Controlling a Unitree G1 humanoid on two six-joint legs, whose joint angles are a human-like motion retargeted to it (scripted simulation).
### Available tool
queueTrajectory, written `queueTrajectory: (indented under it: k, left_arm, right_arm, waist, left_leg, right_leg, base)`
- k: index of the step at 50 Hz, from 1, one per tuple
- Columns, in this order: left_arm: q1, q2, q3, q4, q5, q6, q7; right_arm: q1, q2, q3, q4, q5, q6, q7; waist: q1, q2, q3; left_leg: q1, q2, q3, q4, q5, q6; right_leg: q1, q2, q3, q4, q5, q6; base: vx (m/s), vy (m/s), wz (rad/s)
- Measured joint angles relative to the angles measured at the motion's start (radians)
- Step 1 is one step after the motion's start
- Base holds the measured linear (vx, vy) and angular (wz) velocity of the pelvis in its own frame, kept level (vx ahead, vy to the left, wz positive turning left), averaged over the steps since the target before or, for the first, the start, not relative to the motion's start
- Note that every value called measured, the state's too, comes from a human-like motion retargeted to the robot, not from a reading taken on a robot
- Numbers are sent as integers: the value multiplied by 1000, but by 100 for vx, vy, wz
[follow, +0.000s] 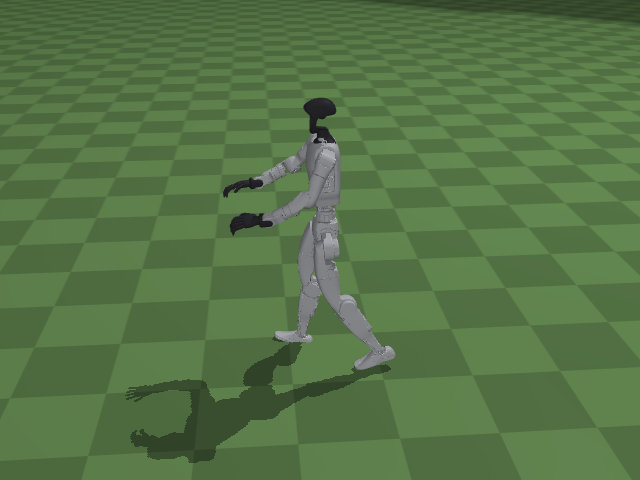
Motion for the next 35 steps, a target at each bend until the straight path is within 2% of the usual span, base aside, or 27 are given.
queueTrajectory:
  k: [5, 8, 10, 13, 17, 20, 23, 25, 28, 30, 32, 35]
  left_arm:
    - [47, -2, 12, -20, 5, 9, 8]
    - [69, 2, 14, -27, 6, 1, 13]
    - [67, 4, 15, -30, 3, 4, 15]
    - [56, 5, 17, -28, 5, 7, 8]
    - [36, 2, 22, -32, 4, 23, -1]
    - [17, 2, 23, -31, 4, 28, -5]
    - [-3, 4, 20, -27, 7, 31, -10]
    - [-16, 6, 19, -23, 11, 29, -11]
    - [-22, 14, 20, -10, 35, 26, -27]
    - [-30, 22, 22, -6, 40, 34, -28]
    - [-38, 28, 29, -6, 29, 44, -20]
    - [-29, 36, 29, 9, 52, 43, -34]
  right_arm:
    - [41, -38, 6, -32, -9, -8, 7]
    - [63, -44, 8, -47, -29, -14, 18]
    - [63, -48, 5, -48, -33, -7, 19]
    - [55, -45, -4, -36, -33, 3, 14]
    - [33, -49, -11, -17, -19, 20, -3]
    - [12, -51, -6, -9, -15, 25, -7]
    - [-13, -51, 13, 0, -10, 23, -9]
    - [-30, -47, 25, 8, -8, 18, -12]
    - [-45, -26, 44, 26, -1, 7, -20]
    - [-50, -19, 42, 34, 0, 11, -24]
    - [-48, -16, 27, 36, -5, 25, -17]
    - [-21, 4, 13, 37, 8, 14, -17]
  waist:
    - [7, 17, -34]
    - [30, 13, -60]
    - [53, 6, -64]
    - [107, -7, -53]
    - [180, -6, -21]
    - [223, 6, -2]
    - [247, 29, 1]
    - [256, 53, 3]
    - [254, 68, -8]
    - [249, 68, -15]
    - [265, 59, -15]
    - [252, 45, -36]
  left_leg:
    - [-120, 39, -8, 301, 176, 8]
    - [-265, 79, 42, 546, 269, 51]
    - [-352, 104, 88, 671, 259, 90]
    - [-434, 113, 159, 729, 165, 132]
    - [-495, 77, 211, 607, 77, 128]
    - [-508, 51, 247, 382, 63, 112]
    - [-489, 36, 313, 68, 106, 84]
    - [-464, 34, 376, -143, 149, 37]
    - [-457, 37, 514, -306, 201, -18]
    - [-448, 32, 569, -356, 231, -32]
    - [-410, 20, 578, -387, 266, -10]
    - [-404, 51, 523, -276, 231, 18]
  right_leg:
    - [55, -4, -29, 66, -101, -40]
    - [16, -25, -33, 207, -188, -13]
    - [14, -31, -27, 242, -219, -9]
    - [28, -37, -4, 269, -246, 4]
    - [122, -15, 9, 186, -258, -28]
    - [161, 1, 11, 191, -285, -26]
    - [201, 34, -3, 191, -313, -24]
    - [238, 68, -15, 188, -331, -24]
    - [298, 103, -41, 177, -345, -24]
    - [333, 117, -60, 175, -348, -28]
    - [360, 116, -56, 193, -343, -37]
    - [382, 112, -73, 280, -310, -55]
  base:
    - [59, -26, 39]
    - [52, -25, 7]
    - [48, -22, -9]
    - [46, -18, -34]
    - [45, -12, -37]
    - [45, -6, -23]
    - [46, -2, -4]
    - [49, 0, 9]
    - [55, 2, 16]
    - [57, 3, 18]
    - [60, 6, 16]
    - [65, 8, 47]
